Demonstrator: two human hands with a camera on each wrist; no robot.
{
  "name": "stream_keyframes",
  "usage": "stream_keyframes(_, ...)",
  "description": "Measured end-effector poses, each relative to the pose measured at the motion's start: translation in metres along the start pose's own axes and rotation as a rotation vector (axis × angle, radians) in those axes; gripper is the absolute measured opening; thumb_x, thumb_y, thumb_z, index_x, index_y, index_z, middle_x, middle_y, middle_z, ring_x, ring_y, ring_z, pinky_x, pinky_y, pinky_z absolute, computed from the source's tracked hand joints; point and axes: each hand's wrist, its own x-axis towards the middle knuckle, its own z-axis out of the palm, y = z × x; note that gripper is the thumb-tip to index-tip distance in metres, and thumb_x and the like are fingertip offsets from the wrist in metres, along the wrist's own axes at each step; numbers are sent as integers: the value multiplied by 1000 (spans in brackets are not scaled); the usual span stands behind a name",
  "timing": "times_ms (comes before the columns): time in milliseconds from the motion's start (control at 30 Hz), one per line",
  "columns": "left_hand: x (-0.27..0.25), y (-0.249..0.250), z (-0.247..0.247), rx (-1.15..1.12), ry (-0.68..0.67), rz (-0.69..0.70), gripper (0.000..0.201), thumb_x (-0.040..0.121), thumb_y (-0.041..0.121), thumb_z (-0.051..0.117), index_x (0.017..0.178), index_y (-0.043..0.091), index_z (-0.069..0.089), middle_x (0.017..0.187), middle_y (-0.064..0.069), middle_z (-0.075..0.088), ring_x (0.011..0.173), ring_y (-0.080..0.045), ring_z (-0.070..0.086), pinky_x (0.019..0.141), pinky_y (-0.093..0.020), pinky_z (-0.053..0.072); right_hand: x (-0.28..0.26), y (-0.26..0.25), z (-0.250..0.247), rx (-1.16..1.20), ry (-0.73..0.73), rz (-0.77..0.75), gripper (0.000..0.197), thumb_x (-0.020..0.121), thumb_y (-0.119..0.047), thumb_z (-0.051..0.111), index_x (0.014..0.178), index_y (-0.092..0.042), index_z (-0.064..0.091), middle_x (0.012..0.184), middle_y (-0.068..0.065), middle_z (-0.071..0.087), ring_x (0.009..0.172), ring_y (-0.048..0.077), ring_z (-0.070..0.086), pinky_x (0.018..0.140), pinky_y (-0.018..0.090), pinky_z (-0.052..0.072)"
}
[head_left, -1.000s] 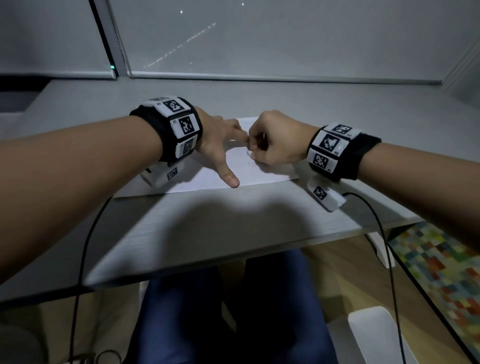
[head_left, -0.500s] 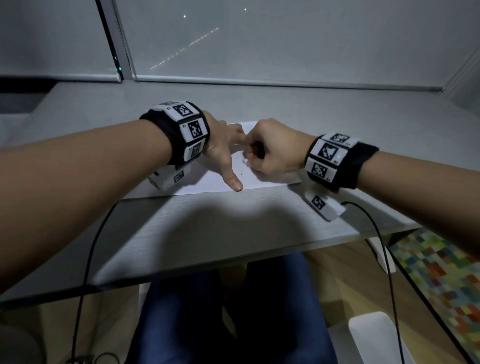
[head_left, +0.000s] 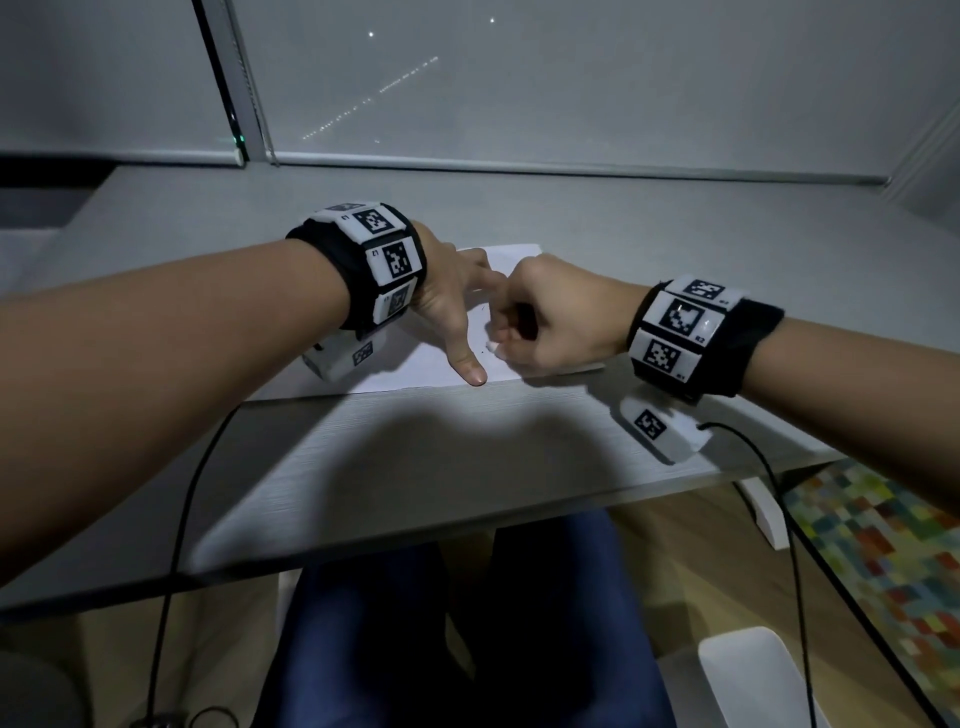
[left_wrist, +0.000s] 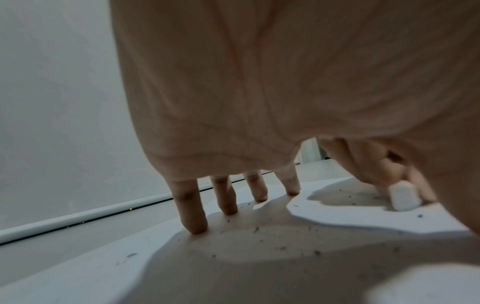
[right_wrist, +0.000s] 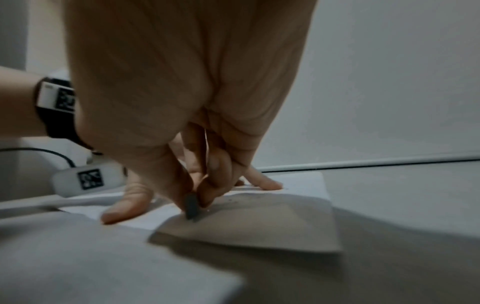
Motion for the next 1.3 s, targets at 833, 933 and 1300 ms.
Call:
stream_keyframes(833,1,-1,1,-10,3,9,128,44,88,81,155,59,22,153,15,27,146,-28,33,111,-55,38,3,3,1,-19,30,5,13,82,-21,67,71,-17,66,62,-6,64,56,9,58,58,25,51)
stream_keyframes(933,1,-1,0,4,-3,23,136,39,91,78,156,60,15,148,14,29,146,-30,33,109,-55,38,10,22,-7,-65,61,89,13,84,-23,70,73,-17,71,64,-6,67,59,10,62,62,25,51)
stream_keyframes(1300,3,-3,1,27,28,33,121,54,84,81,157,51,27,155,12,28,146,-30,33,113,-57,36,18,5,-2,-26,37,7,14,84,-18,73,72,-13,69,60,-8,62,55,4,58,56,14,44)
